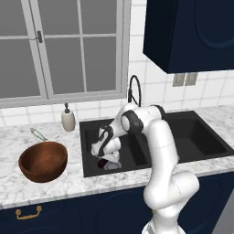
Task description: Pick the eggplant from the sink and place it in the bowl. Then pick the bowl and place it in the microwave. Then close the microwave door and press the start button.
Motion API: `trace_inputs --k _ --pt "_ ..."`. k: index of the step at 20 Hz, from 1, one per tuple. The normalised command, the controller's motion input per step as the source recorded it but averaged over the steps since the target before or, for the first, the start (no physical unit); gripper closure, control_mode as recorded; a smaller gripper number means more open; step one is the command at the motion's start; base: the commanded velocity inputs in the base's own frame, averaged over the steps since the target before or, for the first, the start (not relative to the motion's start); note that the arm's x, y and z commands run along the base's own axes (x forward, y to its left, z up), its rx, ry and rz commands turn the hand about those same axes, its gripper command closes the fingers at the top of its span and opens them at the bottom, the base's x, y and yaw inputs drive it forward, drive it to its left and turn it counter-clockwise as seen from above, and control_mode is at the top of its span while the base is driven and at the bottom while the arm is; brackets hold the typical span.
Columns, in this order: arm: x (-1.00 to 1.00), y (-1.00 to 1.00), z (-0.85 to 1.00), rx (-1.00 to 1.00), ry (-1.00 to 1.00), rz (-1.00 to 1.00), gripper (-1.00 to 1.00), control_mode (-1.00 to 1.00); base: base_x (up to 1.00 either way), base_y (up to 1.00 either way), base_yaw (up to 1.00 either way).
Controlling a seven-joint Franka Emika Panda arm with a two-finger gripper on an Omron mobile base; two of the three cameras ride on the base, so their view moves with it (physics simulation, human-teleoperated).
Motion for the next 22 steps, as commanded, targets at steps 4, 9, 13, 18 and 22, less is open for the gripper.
trace_inputs --k 4,9,13,18,22 --pt "-0.21 -0.16 0.7 0.0 0.01 -0.04 1.0 -1.0 0.0 0.0 0.0" --pt "-0.24 -0.26 1.0 0.0 0.0 -0.02 1.0 -1.0 0.0 0.0 0.0" --pt "-0.39 -0.05 1.0 0.0 0.0 0.0 1.0 -1.0 0.0 0.0 0.0" --pt "-0.38 0.0 1.0 0.02 0.0 0.0 1.0 -1.0 0.0 0.0 0.0" --pt "-0.34 0.0 1.0 0.07 0.03 0.0 1.0 -1.0 0.0 0.0 0.0"
